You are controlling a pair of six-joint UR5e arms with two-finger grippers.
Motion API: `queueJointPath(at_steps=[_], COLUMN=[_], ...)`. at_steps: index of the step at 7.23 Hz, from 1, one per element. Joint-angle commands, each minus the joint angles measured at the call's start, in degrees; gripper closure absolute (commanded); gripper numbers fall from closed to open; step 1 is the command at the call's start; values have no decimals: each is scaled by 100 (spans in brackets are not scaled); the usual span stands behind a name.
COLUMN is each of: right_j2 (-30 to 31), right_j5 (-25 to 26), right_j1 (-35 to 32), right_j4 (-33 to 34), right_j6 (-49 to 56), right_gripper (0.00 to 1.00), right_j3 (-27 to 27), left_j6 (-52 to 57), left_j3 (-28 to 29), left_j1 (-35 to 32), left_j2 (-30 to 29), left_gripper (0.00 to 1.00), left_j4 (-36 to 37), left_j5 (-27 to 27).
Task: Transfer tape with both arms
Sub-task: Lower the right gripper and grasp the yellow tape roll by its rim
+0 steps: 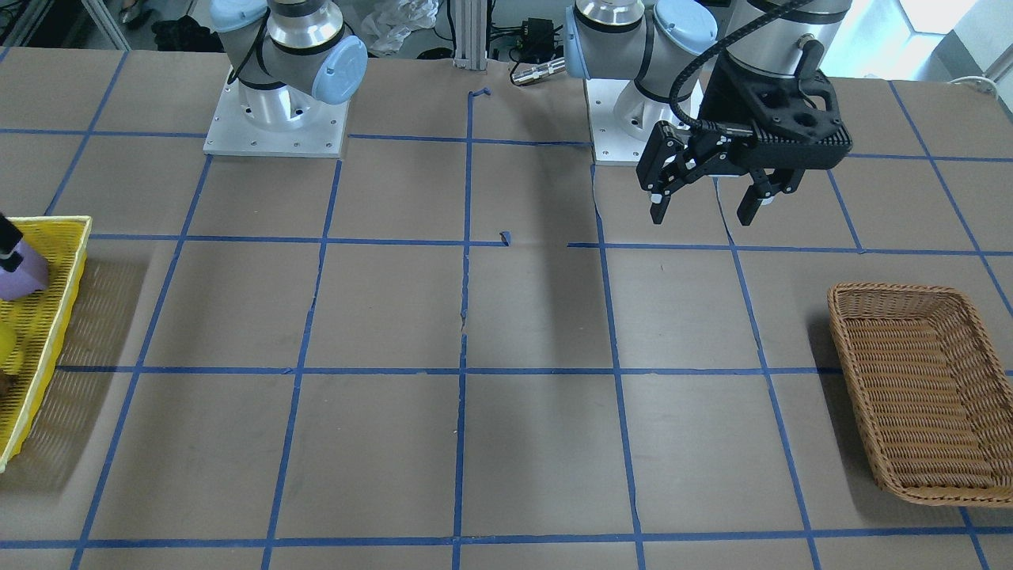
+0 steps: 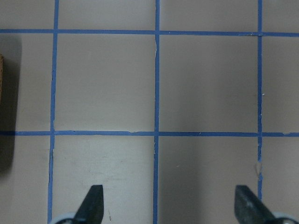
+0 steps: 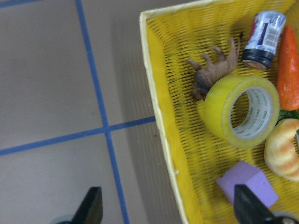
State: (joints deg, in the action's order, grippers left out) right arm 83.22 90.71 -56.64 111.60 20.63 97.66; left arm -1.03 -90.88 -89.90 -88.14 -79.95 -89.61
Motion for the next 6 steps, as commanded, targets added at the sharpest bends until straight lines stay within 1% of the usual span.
queueJointPath(at_steps=[1,2,4,6], right_j2=[-997,-1140,-1622,-1948], right_j5=[-605,-625,-625,-625], right_j1=[556,575,653,830], right_j4=[1413,1460,1880,1891], right_j6=[46,12,-111,-121], right_gripper=[0,0,0,0], right_j3=[25,17,-1,17], left_j6=[-2,-2,-2,-2], left_j3=[0,0,0,0], left_j1=[-1,-1,-1,-1], left_j2=[7,7,7,7], left_gripper=[0,0,0,0], left_j4=[5,5,5,5], left_j5=[5,5,5,5])
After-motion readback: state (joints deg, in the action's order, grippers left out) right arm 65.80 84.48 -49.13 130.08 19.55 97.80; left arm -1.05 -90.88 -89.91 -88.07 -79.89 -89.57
